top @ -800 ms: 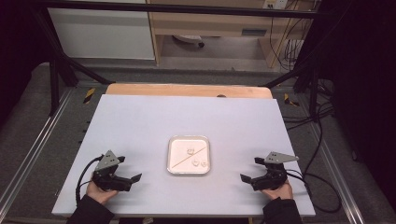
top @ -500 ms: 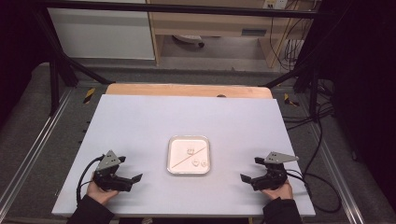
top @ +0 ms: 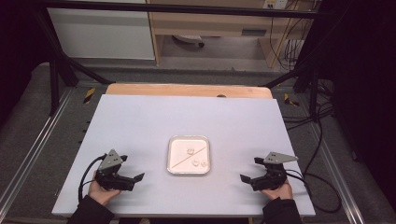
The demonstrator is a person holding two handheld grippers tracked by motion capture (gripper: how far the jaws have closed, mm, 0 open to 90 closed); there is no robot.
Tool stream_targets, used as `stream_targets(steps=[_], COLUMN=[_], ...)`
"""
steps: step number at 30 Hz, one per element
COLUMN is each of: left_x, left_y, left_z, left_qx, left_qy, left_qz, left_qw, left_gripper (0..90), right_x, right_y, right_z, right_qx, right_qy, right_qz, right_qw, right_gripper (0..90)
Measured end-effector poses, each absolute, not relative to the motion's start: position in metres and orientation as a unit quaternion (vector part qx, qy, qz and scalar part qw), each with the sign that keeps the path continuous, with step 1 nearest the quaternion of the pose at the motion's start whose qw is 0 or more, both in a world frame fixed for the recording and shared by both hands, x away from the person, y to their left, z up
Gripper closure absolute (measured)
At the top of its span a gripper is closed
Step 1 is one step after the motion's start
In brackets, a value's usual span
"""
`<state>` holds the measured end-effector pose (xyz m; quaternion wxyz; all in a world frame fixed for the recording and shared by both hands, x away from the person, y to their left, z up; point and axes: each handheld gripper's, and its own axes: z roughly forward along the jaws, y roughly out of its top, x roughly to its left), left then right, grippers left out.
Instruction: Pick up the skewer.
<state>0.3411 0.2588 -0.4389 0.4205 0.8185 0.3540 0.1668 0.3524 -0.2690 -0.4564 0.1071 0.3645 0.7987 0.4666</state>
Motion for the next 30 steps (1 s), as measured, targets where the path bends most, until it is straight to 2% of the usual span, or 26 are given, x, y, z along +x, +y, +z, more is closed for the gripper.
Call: stream_targets(steps=[30], left_x=[0.354], left_y=[0.198], left_z=[-0.415], left_qx=[0.840], left_qy=[0.327], left_qz=[0.162], left_qw=[0.400], left_gripper=[4.3], right_x=[0.352], right_y=[-0.268], right_z=[-0.457], right_qx=[0.362], right_qy=[0.802], right_qz=[0.462], right_qw=[0.109], right_gripper=[1.1])
